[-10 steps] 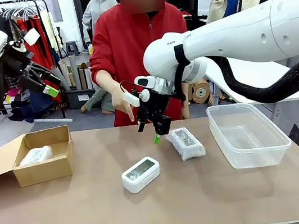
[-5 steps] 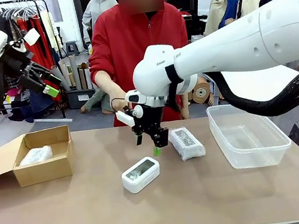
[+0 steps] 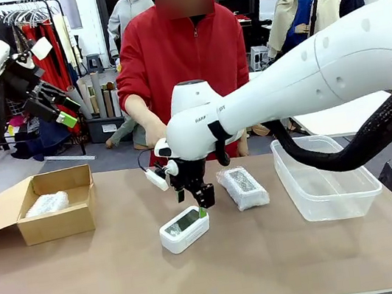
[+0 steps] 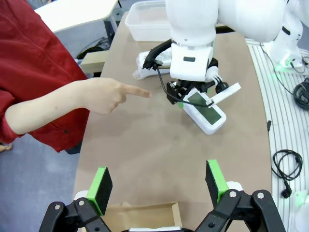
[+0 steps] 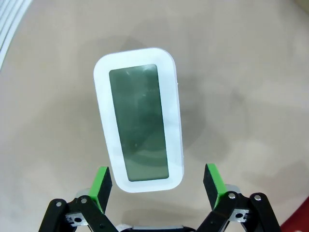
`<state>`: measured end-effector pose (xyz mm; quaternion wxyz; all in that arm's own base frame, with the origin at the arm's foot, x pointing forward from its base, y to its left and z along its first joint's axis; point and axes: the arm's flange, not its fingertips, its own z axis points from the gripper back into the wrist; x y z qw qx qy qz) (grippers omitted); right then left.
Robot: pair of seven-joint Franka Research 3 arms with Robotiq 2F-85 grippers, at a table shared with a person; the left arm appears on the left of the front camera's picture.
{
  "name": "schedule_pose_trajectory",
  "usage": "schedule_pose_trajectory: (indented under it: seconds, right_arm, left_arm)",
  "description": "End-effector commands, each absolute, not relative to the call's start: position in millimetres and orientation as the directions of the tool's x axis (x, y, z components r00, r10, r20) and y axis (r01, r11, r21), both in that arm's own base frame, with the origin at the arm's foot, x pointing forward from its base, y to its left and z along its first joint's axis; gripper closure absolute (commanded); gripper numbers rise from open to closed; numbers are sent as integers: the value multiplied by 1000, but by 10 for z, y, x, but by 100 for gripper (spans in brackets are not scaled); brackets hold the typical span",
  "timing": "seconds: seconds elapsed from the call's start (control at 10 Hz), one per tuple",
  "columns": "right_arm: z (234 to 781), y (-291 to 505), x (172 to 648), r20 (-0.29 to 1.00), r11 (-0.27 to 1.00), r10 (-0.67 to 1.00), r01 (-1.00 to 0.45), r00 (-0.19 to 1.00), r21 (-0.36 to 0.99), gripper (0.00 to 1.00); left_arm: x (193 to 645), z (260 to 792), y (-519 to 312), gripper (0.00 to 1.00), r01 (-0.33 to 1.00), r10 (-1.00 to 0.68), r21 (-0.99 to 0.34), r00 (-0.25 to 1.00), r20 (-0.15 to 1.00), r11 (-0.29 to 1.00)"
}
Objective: Separate and place wrapped and unwrapped clocks.
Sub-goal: Pick up the Digital clock indicated by the person.
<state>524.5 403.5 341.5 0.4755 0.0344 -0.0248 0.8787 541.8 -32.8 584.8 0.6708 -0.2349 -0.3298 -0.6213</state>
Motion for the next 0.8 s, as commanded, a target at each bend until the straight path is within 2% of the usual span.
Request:
schedule_pose_trajectory:
  seconds: [0.0,0.7]
  right_arm:
    - [3363,4112,5206,40,-533,845,-846,-533,-26,0]
    - [3181,4292,5093,66,-563,825,-826,-561,16,0]
  left_arm:
    - [5411,5851,-320,0,988,-680,99,5,733,114]
    - [5411,5851,-320,0,988,-680,99,5,733,114]
